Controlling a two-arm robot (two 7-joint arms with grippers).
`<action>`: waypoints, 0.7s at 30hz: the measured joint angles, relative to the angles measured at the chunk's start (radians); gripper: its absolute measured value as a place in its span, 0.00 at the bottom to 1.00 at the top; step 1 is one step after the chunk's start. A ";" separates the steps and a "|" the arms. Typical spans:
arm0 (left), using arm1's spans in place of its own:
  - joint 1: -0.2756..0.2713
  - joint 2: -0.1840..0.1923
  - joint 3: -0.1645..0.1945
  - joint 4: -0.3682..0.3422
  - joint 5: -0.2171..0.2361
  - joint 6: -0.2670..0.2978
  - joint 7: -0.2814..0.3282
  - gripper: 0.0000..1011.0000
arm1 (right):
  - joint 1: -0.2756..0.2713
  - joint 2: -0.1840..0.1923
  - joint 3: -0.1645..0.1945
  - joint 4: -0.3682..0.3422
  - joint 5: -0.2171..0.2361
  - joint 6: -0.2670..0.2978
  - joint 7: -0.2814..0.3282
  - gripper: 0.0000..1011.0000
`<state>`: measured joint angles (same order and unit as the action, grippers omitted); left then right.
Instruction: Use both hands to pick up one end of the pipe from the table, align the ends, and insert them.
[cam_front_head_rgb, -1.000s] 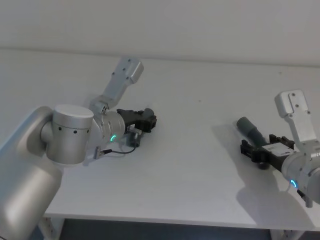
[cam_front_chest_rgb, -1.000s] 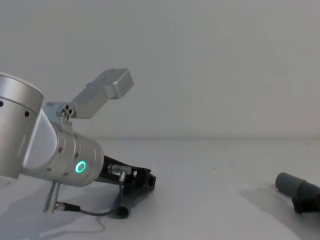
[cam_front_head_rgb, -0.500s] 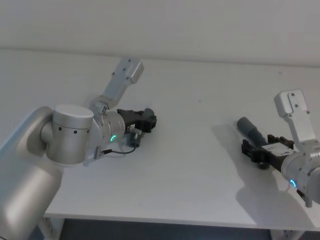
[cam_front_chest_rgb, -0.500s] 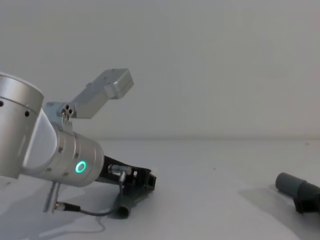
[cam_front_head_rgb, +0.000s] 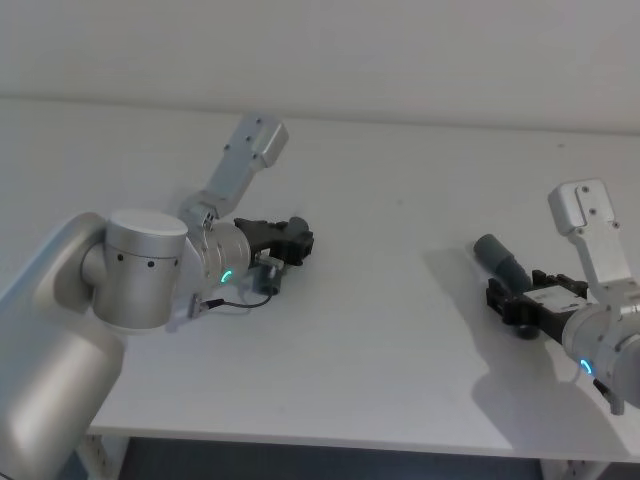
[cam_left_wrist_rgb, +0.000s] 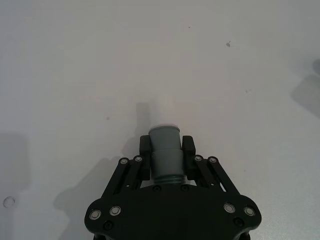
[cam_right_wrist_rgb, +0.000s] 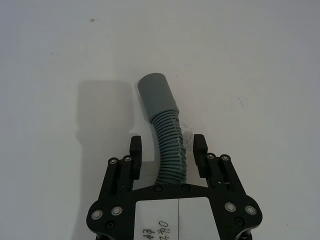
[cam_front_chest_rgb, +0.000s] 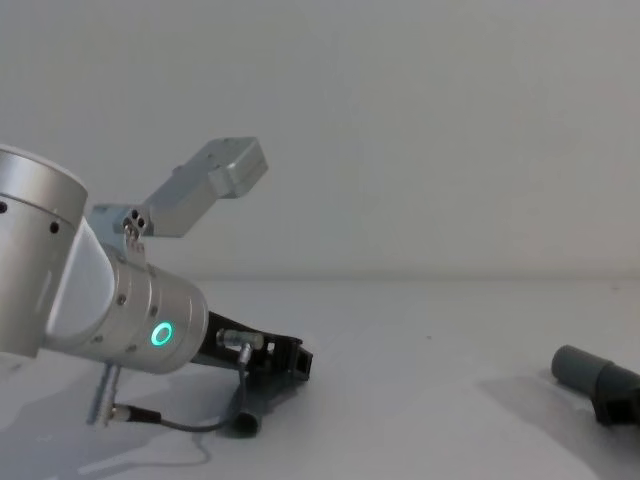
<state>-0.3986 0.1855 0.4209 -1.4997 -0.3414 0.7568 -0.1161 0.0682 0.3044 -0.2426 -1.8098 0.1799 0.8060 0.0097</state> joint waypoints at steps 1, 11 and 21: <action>0.000 0.000 0.000 0.000 0.000 0.000 0.000 0.36 | 0.000 0.000 0.000 0.000 0.000 0.000 0.000 0.59; 0.000 0.000 0.000 0.000 0.000 0.000 0.000 0.36 | 0.000 0.000 0.000 0.001 0.000 0.000 -0.001 0.53; 0.000 0.000 0.000 0.000 0.000 0.000 0.000 0.36 | 0.000 0.000 0.000 0.001 0.000 0.001 -0.001 0.47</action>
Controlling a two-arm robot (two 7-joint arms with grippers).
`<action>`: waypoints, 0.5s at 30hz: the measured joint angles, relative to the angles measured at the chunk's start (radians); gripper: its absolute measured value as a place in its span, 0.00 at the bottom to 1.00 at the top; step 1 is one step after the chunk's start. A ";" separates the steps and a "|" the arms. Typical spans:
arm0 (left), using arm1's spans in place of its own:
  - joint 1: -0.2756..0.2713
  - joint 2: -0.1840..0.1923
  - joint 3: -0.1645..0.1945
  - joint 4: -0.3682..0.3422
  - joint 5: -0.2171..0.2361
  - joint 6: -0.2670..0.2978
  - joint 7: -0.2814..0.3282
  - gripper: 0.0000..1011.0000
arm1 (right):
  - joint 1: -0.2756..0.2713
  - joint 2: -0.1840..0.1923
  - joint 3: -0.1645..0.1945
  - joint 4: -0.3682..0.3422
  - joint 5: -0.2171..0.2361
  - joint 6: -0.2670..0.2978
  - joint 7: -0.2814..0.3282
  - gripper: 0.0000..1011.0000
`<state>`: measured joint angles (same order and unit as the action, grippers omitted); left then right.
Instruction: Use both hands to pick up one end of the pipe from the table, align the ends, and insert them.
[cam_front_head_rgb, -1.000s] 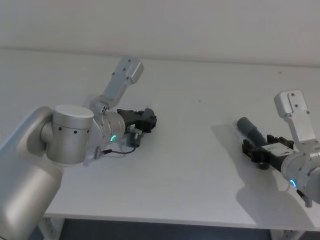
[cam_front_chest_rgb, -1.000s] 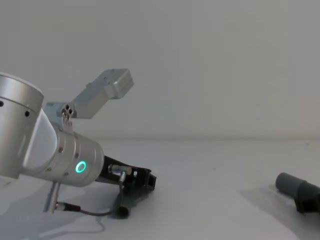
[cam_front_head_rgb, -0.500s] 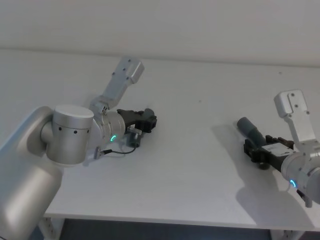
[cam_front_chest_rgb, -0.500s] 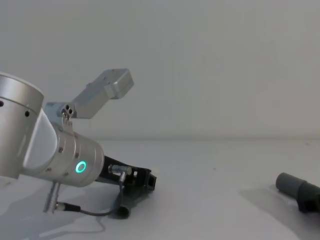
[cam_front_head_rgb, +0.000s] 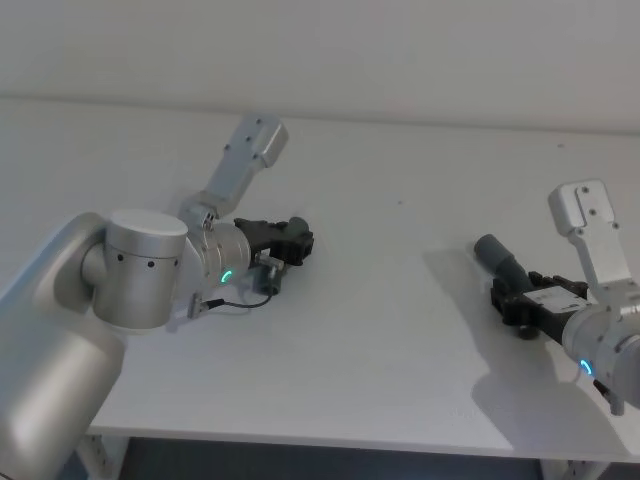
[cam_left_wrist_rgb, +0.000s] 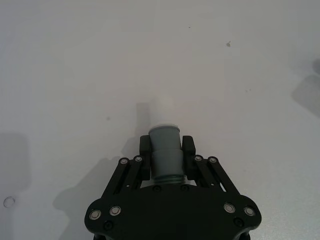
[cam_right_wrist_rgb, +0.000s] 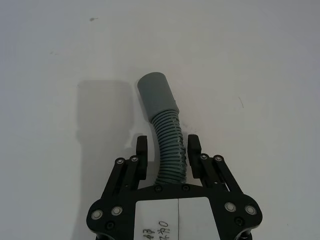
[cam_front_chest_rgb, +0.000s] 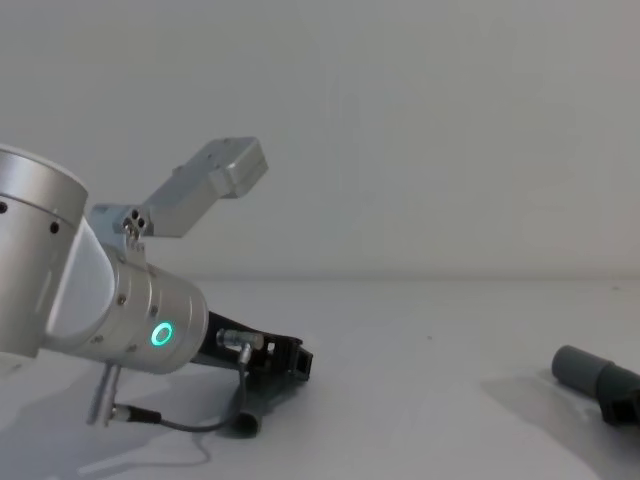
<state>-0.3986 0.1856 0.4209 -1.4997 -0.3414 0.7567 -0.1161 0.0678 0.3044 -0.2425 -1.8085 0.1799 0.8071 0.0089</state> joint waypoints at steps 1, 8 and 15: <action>0.000 0.000 0.000 0.000 0.000 0.000 0.000 0.36 | 0.000 0.000 0.000 0.000 0.000 0.000 0.000 0.46; 0.000 0.000 0.000 0.000 0.000 0.000 0.000 0.36 | 0.000 0.000 0.000 0.000 0.000 0.000 0.000 0.41; 0.000 0.000 0.000 0.000 0.000 0.000 0.000 0.36 | 0.000 0.000 0.000 0.000 0.000 0.001 0.000 0.37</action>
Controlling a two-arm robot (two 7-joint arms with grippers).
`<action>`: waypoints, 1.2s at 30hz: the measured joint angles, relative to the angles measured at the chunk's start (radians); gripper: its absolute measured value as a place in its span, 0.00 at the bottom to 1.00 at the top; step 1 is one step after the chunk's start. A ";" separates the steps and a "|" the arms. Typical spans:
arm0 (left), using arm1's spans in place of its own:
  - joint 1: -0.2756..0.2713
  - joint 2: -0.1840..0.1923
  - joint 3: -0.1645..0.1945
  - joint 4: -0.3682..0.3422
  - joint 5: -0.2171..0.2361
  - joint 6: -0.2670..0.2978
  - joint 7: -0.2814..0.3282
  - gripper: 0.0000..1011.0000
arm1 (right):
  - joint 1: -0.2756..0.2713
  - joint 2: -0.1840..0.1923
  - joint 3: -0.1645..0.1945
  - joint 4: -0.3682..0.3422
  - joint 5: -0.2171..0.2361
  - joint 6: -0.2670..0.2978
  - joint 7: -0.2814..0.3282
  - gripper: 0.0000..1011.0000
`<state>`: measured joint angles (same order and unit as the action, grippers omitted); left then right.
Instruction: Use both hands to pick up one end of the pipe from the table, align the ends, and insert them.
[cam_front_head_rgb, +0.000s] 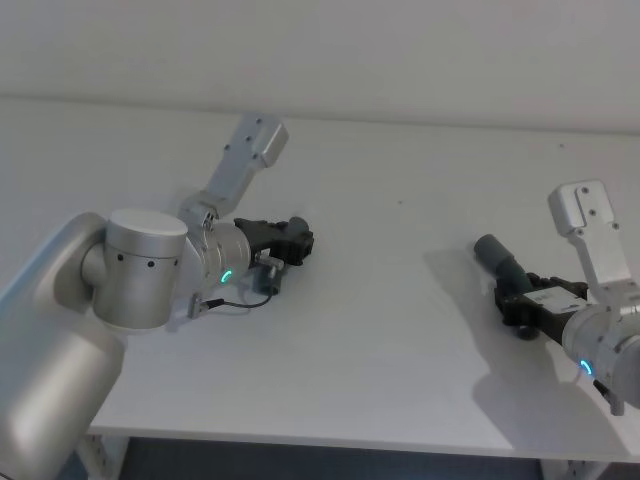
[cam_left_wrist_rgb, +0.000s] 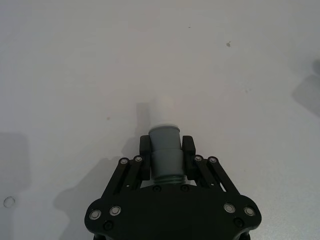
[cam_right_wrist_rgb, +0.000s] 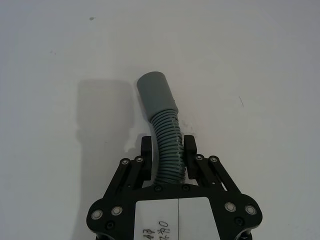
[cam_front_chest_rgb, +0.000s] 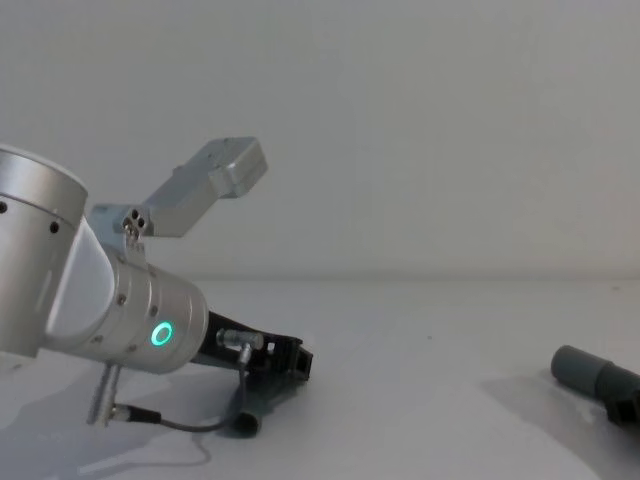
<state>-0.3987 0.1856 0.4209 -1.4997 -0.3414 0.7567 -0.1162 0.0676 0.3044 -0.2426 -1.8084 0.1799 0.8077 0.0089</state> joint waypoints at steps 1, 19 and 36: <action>0.000 0.000 0.000 0.000 0.000 0.000 0.000 0.36 | 0.000 0.000 0.000 0.000 0.000 0.000 0.000 0.37; 0.000 0.000 -0.001 0.000 0.001 0.000 0.000 0.36 | -0.005 0.007 -0.002 0.002 -0.010 -0.025 0.012 0.29; 0.005 0.017 0.014 -0.031 0.034 -0.034 -0.007 0.36 | -0.006 0.023 0.010 -0.006 -0.015 -0.114 0.054 0.28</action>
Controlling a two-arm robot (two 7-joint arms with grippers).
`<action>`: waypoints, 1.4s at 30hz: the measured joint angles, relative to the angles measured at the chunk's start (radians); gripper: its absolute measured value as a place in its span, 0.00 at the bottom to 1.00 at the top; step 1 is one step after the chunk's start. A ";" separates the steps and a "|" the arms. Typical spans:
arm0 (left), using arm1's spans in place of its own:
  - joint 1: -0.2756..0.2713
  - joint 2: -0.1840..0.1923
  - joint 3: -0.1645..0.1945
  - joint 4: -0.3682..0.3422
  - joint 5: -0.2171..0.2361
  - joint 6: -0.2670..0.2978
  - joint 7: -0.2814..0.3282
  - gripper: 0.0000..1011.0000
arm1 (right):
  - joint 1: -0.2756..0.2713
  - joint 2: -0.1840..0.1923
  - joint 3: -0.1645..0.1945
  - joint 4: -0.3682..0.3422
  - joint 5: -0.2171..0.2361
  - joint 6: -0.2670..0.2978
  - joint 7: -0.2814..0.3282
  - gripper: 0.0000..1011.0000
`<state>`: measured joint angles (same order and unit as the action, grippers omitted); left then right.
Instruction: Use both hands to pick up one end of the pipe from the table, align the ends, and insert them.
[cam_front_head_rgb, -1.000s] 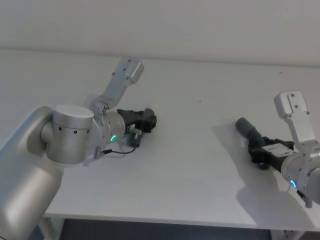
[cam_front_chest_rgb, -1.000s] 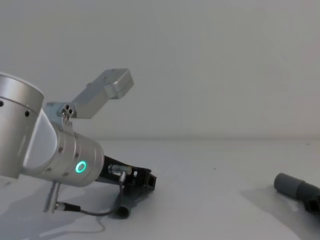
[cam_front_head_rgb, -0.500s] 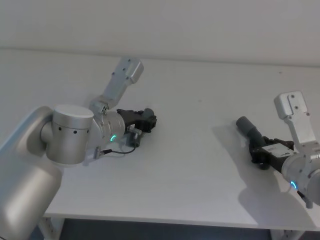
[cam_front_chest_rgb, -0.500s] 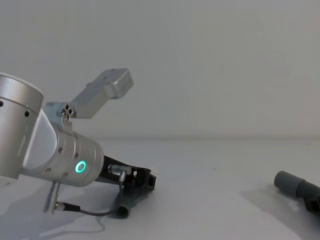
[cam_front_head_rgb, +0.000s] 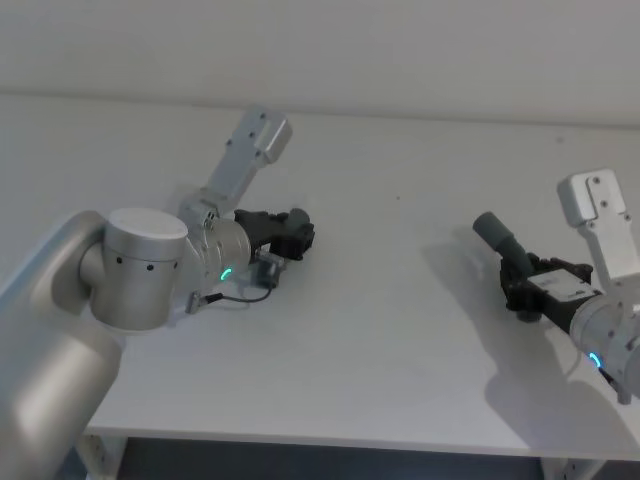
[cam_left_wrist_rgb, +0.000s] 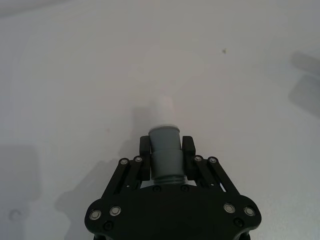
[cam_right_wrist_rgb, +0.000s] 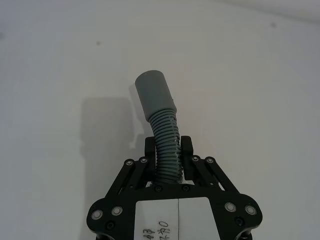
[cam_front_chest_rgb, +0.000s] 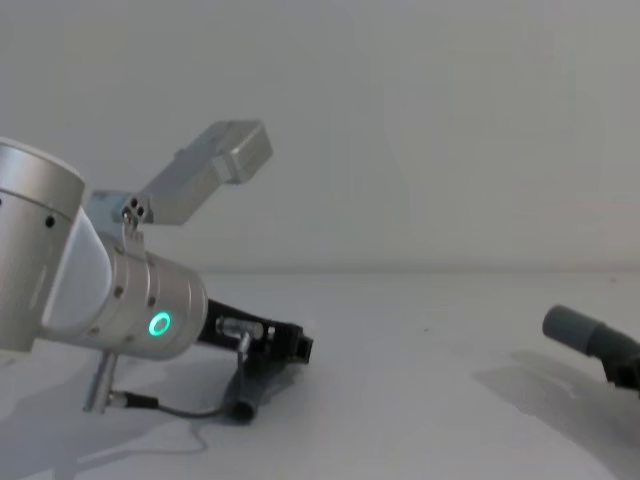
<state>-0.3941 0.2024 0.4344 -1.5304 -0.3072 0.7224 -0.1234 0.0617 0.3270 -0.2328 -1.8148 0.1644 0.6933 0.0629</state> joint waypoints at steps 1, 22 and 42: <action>0.000 0.000 0.000 0.000 0.000 0.000 0.000 0.36 | 0.000 0.001 0.001 -0.001 0.000 -0.003 0.002 0.28; -0.062 0.096 0.047 -0.054 0.056 -0.081 -0.129 0.36 | 0.020 0.095 0.042 -0.022 0.038 -0.174 0.178 0.28; -0.154 0.238 0.118 -0.047 0.054 -0.201 -0.413 0.36 | 0.045 0.247 0.041 0.026 0.096 -0.392 0.442 0.28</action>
<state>-0.5478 0.4406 0.5529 -1.5770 -0.2531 0.5212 -0.5364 0.1062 0.5744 -0.1919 -1.7884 0.2599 0.3010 0.5047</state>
